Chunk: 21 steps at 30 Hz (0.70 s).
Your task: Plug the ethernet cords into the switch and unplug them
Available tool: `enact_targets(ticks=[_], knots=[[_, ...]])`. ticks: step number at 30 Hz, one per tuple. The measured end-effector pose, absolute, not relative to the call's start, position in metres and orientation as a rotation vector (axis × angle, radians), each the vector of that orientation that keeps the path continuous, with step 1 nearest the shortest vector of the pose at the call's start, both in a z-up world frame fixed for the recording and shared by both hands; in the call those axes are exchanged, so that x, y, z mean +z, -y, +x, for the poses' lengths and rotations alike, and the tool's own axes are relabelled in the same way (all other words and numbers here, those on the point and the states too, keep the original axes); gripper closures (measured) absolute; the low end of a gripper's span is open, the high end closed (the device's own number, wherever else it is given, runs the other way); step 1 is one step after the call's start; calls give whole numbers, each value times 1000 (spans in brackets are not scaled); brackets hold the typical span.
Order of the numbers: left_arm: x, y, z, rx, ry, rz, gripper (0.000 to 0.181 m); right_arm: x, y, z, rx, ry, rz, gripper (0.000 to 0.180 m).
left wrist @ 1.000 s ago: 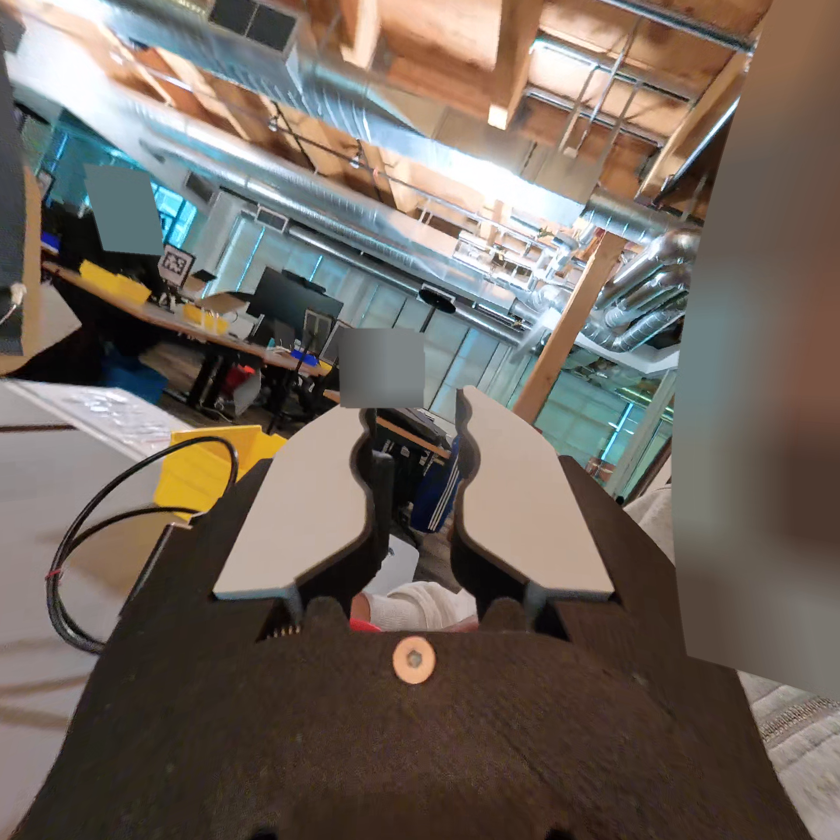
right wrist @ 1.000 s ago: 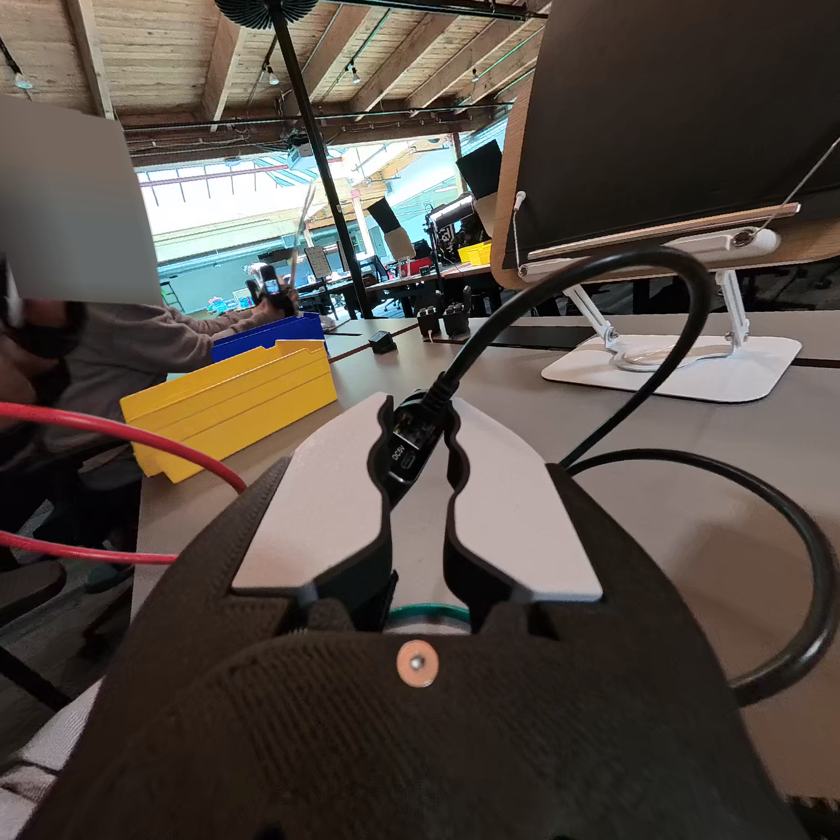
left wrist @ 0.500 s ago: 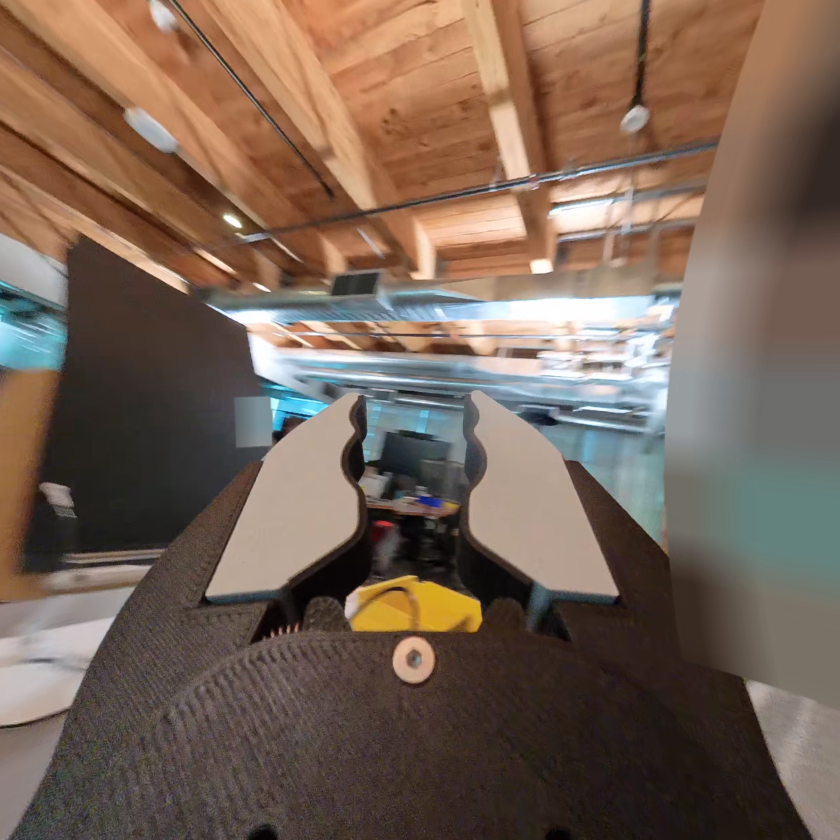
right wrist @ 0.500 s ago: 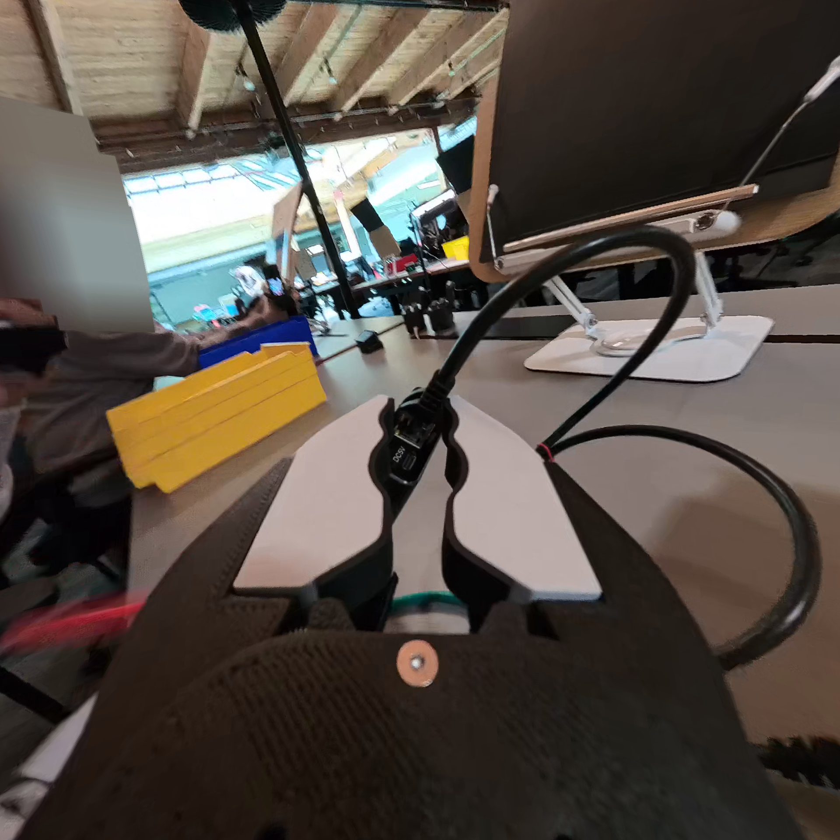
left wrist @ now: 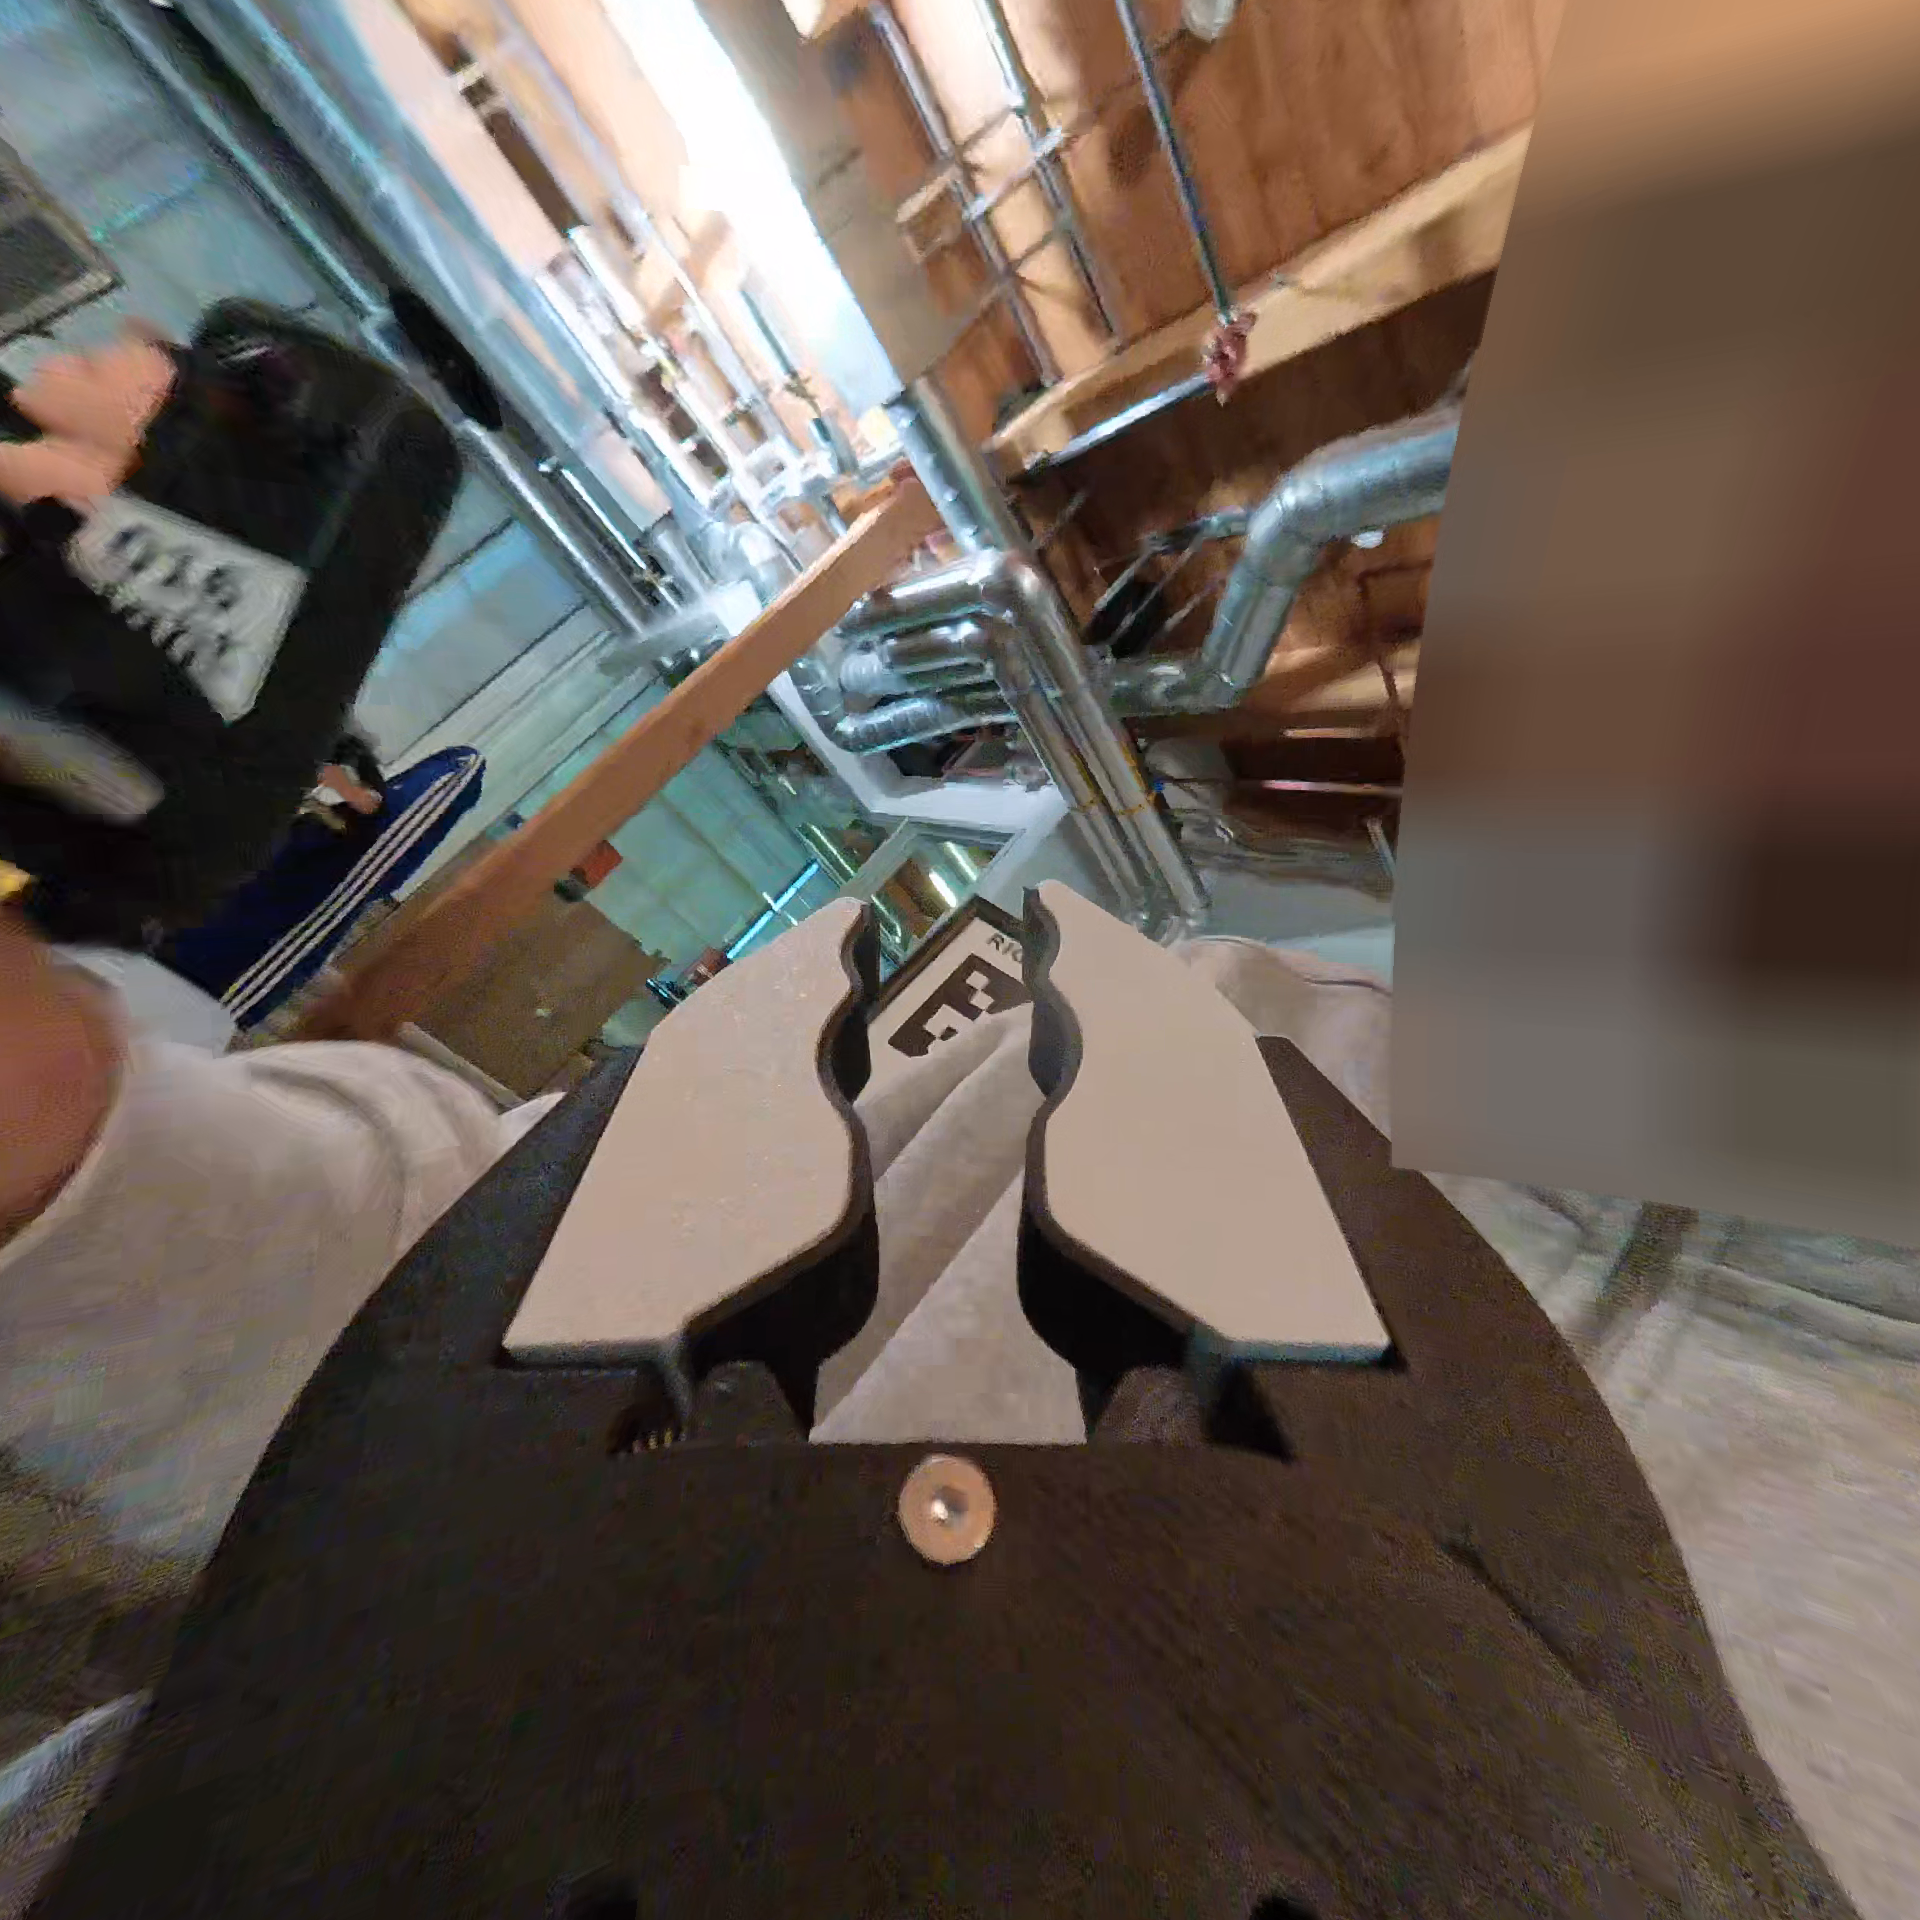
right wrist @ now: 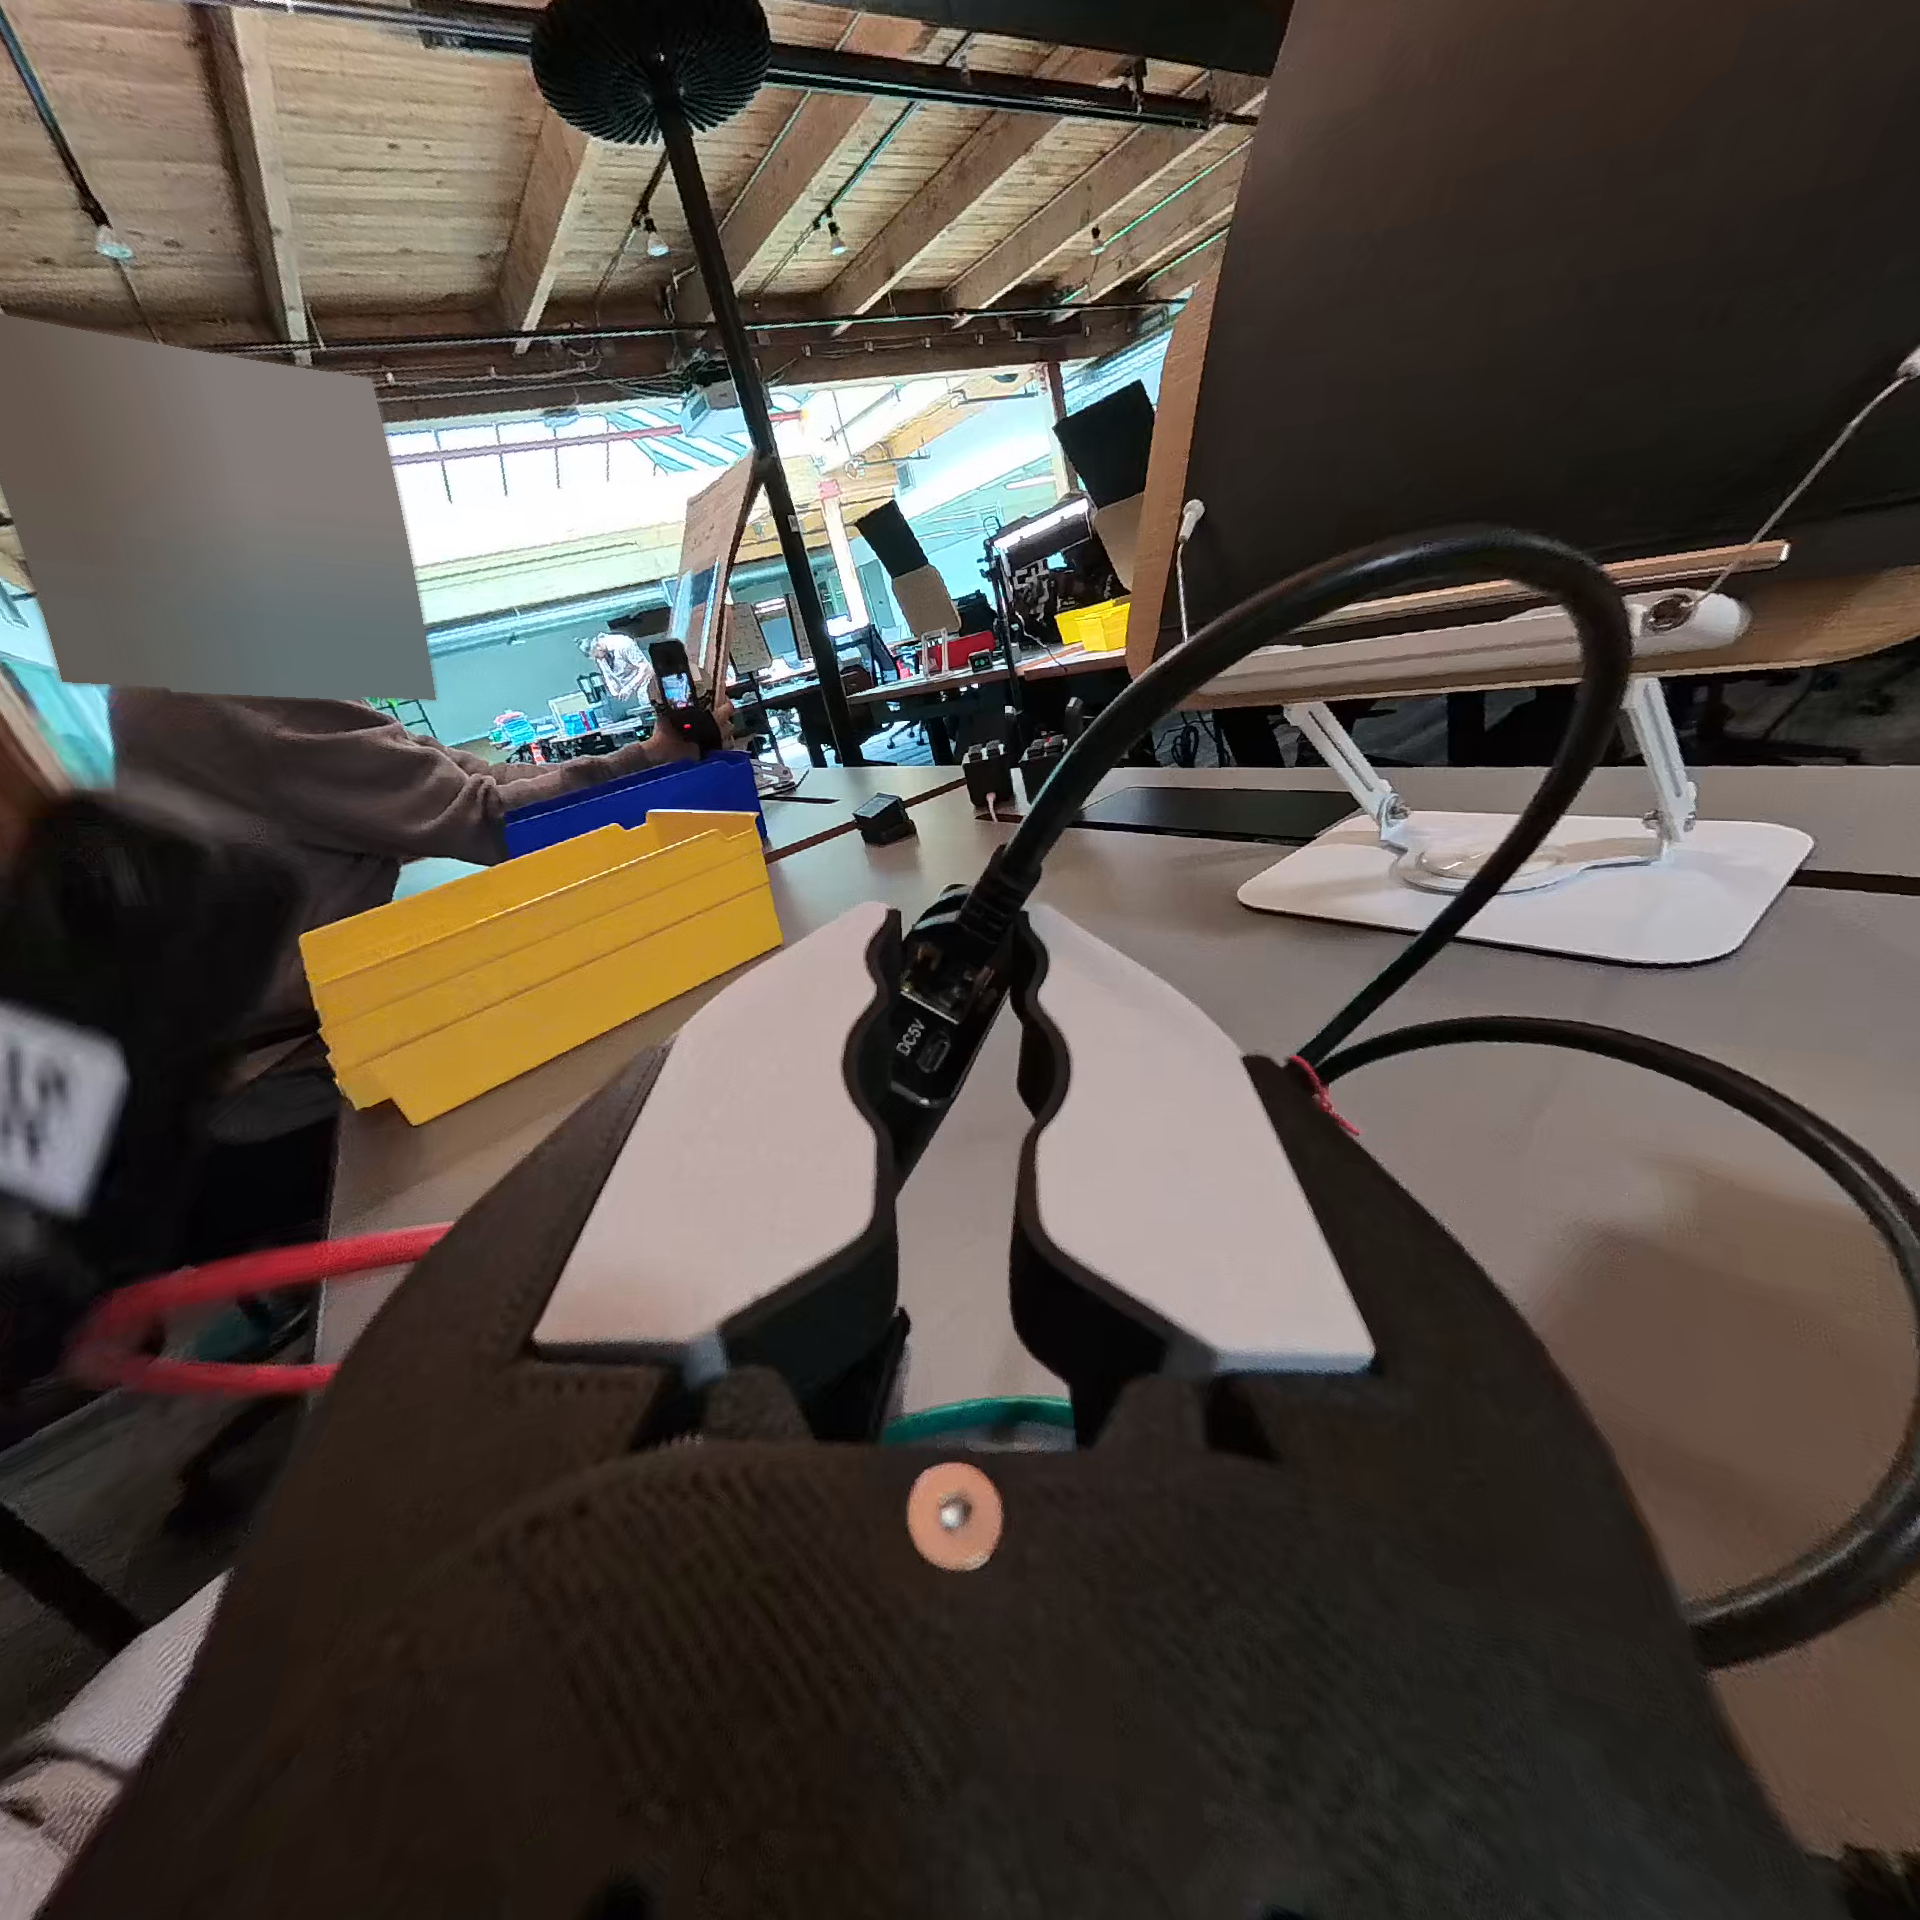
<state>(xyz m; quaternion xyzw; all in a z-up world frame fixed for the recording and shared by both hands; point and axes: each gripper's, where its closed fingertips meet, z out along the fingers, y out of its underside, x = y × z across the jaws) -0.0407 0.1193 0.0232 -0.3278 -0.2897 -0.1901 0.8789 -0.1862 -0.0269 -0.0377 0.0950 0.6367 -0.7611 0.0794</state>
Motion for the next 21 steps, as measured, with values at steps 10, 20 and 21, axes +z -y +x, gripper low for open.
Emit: enact_targets(ticks=[10, 20, 21], knots=[[-44, -48, -91, -5, 885, -661, 154, -37, 25, -170, -2193, -1833, 235, 161], [-67, 2, -111, -18, 1015, -515, 116, -40, 29, -154, -2080, -1726, 295, 164], [-67, 4, -111, -11, 1016, -516, 118, -40, 29, -154, -2078, -1717, 301, 164]])
